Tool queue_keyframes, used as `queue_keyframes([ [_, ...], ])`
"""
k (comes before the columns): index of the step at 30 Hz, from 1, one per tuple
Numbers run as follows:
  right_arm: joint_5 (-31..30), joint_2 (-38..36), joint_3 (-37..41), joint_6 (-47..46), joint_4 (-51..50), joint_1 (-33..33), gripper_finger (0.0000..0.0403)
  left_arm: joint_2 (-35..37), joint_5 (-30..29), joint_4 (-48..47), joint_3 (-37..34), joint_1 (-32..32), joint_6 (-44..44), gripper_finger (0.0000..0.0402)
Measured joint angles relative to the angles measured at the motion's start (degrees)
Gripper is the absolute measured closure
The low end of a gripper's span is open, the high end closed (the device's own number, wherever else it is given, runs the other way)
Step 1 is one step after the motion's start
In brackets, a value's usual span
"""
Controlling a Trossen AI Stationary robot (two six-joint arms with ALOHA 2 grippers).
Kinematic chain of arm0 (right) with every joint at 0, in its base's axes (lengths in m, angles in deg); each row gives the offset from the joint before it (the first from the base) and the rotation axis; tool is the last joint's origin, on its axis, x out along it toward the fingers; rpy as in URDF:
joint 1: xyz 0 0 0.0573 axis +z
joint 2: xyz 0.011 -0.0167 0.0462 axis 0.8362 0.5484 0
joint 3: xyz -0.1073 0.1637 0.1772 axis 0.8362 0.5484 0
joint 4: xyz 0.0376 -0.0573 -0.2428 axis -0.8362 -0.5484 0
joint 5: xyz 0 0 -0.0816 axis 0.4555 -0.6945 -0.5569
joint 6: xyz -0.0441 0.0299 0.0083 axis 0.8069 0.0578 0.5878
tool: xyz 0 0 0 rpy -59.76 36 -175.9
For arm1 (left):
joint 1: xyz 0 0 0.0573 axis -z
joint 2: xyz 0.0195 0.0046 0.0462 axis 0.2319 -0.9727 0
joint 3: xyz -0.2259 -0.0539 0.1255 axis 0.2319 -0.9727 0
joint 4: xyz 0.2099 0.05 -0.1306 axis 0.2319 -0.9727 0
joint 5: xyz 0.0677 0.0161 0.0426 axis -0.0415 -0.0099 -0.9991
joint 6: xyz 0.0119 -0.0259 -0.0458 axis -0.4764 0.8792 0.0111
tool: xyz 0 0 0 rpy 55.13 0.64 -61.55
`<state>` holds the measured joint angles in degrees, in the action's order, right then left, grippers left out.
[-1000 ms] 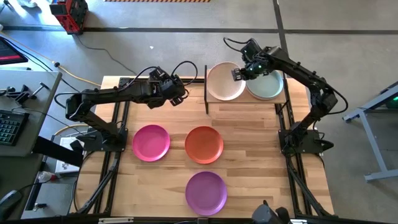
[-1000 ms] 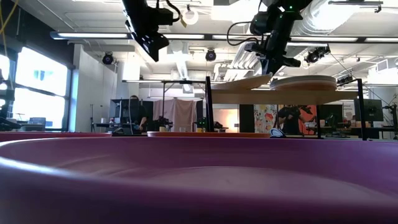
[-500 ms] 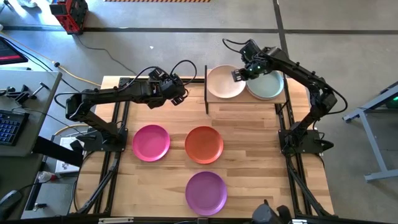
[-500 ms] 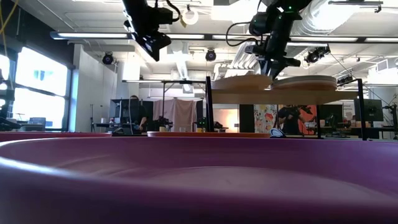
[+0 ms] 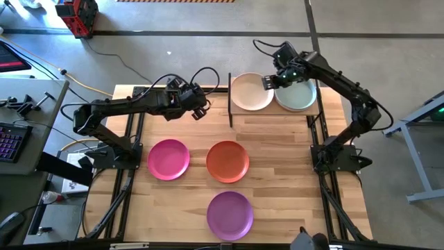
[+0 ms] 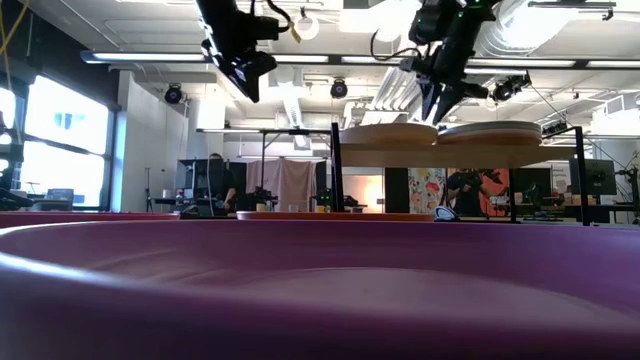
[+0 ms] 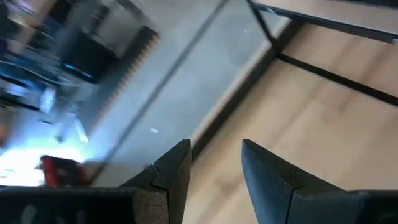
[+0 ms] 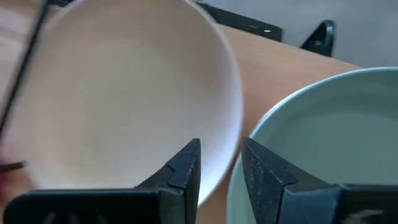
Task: Place and stack plates onto a shelf
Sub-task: Stack the pink plate on top of the white plate on the shelf
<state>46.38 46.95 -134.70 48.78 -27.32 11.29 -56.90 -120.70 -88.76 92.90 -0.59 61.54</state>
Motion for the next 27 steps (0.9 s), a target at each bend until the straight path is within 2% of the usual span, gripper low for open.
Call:
queue_keyframes([
  [5,4.8,-2.2,0.0,1.7,-0.1,1.0,0.0308,0.0,10.2,-7.5,0.0,0.0,9.6,0.0270],
  [12,5.3,-2.7,0.0,3.0,-1.5,4.6,0.0308,0.0,21.1,-17.2,-4.1,0.0,21.6,0.0270],
  [16,5.1,-2.6,0.0,3.5,-0.9,6.6,0.0308,0.0,26.2,-18.1,-7.8,0.5,23.9,0.0270],
  [27,4.8,-2.6,0.0,3.6,-0.8,8.0,0.0308,0.0,32.2,-18.6,-19.1,0.6,22.3,0.0270],
])
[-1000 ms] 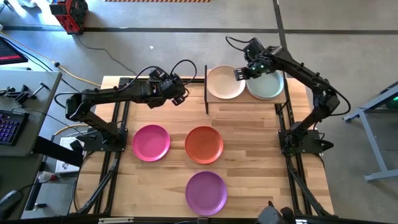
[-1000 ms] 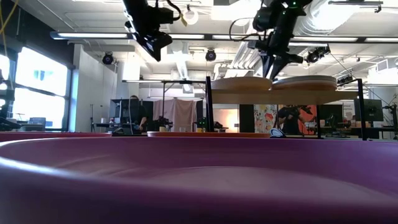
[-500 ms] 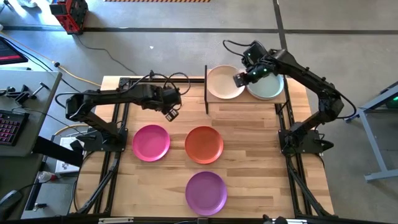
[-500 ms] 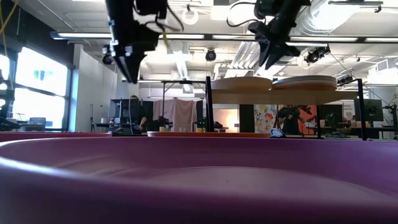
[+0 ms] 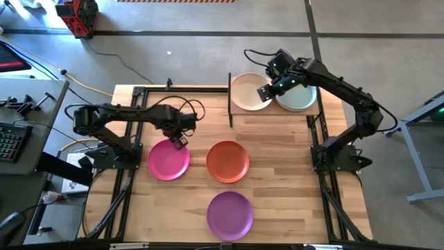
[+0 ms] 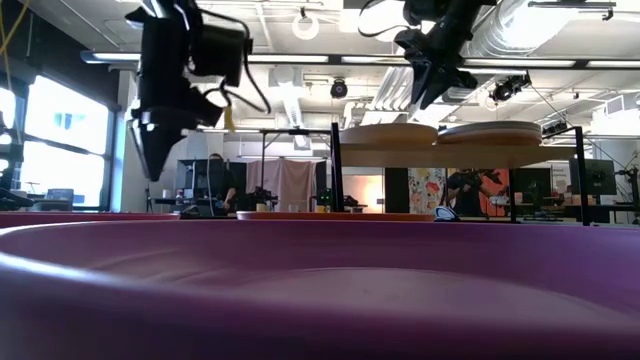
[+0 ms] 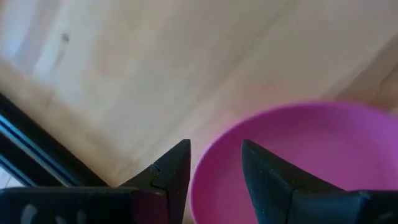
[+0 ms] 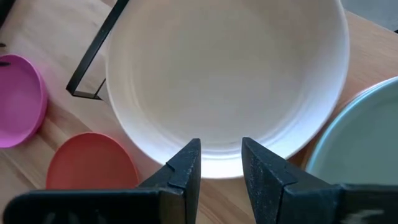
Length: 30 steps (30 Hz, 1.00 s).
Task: Place and stack plates onto a shelf
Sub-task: Stack the pink plate on top of the white plate on the shelf
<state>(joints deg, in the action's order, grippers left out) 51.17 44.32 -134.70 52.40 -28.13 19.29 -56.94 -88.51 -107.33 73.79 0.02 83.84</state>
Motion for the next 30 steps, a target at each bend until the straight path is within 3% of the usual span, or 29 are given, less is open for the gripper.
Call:
queue_keyframes([
  [6,0.0,0.0,0.0,0.0,0.5,0.0,0.0308,0.0,4.3,-0.3,-2.5,0.0,-3.5,0.0270],
  [16,0.0,0.0,0.0,-0.8,1.2,0.0,0.0308,0.0,4.3,2.3,-6.7,-0.6,-9.1,0.0270],
  [30,0.0,0.0,0.0,-2.8,1.2,0.0,0.0308,0.0,5.7,5.9,-13.5,-1.4,-9.0,0.0270],
])
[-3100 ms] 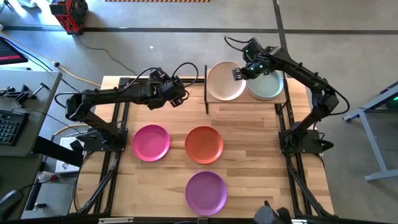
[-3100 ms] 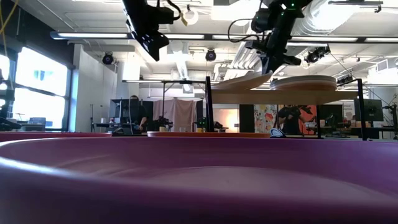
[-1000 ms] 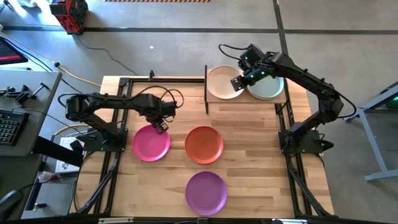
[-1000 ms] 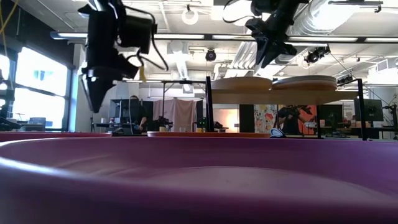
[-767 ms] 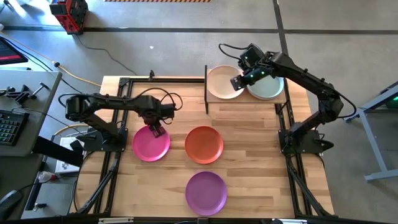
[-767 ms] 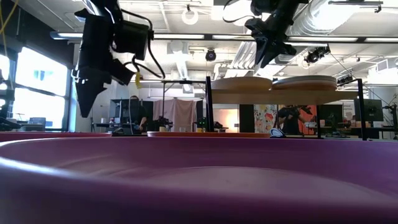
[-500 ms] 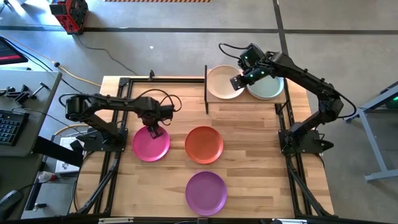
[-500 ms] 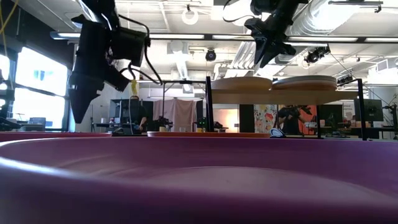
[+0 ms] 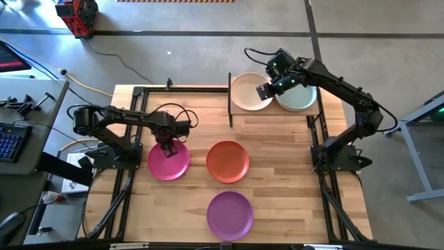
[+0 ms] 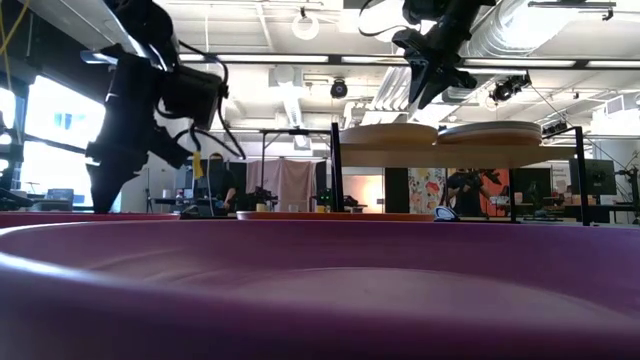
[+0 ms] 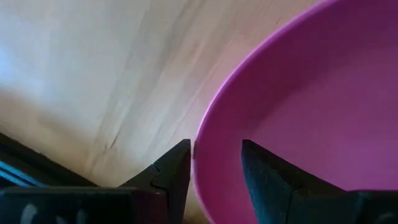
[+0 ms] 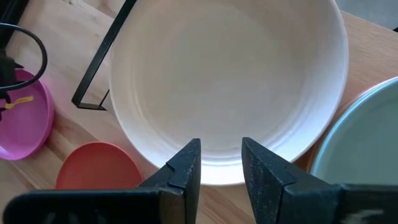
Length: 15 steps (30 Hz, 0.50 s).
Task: Place and stack plates onto a shelf
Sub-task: Stack the pink plate on top of the white plate on the shelf
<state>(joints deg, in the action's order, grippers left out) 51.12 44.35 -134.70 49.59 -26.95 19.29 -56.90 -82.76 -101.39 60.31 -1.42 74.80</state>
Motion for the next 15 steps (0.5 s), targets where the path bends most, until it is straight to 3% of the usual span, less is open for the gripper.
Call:
queue_keyframes([
  [9,0.0,0.0,0.0,0.0,0.0,0.0,0.0308,0.0,1.7,0.4,-0.2,-0.6,-2.3,0.0274],
  [15,0.0,0.0,0.0,0.2,0.0,0.0,0.0308,0.0,1.7,0.5,-0.2,-0.6,-2.5,0.0331],
])
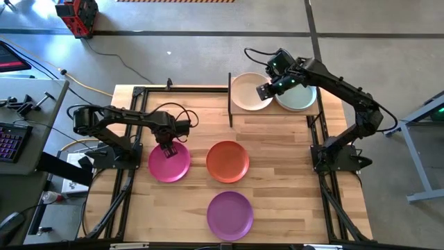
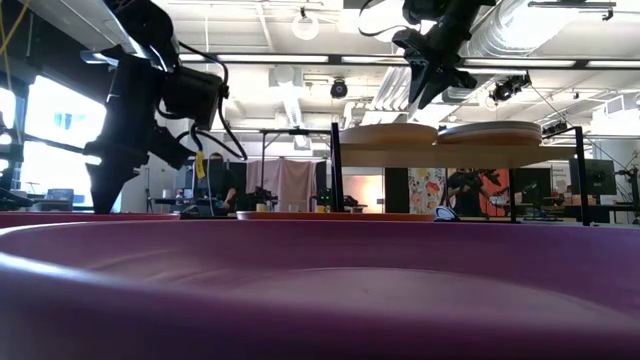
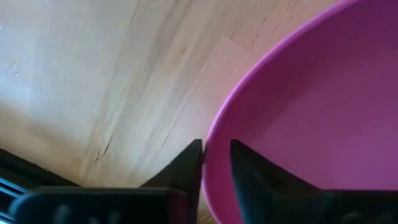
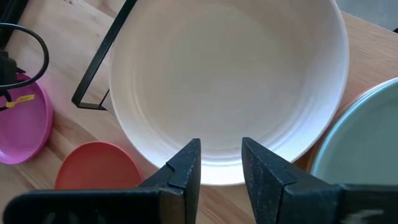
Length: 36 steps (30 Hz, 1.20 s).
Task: Place and stack plates onto a shelf
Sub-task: Stack the pink plate on top of the white plate on the shelf
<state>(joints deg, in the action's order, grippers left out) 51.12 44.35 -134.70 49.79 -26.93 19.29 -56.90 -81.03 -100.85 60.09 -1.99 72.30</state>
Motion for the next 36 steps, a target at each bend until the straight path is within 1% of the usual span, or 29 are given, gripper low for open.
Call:
queue_keyframes([
  [4,0.0,0.0,0.0,0.9,0.0,0.0,0.0308,0.0,0.0,0.7,0.0,0.0,-0.1,0.0384],
  [5,0.0,0.0,0.0,1.0,0.0,0.0,0.0308,0.0,0.0,0.9,0.0,0.0,-0.1,0.0392],
  [16,0.0,0.0,0.0,1.1,0.0,0.0,0.0308,0.0,0.3,1.8,0.0,0.0,-0.9,0.0398],
  [20,0.0,0.0,0.0,1.1,0.0,0.0,0.0308,0.0,0.5,2.0,0.0,0.0,-0.9,0.0381],
  [30,0.0,0.0,0.0,0.9,0.0,0.0,0.0308,0.0,0.7,2.8,0.0,0.0,-1.0,0.0316],
  [33,0.0,0.0,0.0,0.9,0.0,0.0,0.0308,0.0,0.8,3.6,0.0,0.0,-1.0,0.0305],
  [36,0.0,0.0,0.0,0.9,0.0,0.0,0.0308,0.0,1.1,4.5,0.0,0.0,-1.0,0.0303],
])
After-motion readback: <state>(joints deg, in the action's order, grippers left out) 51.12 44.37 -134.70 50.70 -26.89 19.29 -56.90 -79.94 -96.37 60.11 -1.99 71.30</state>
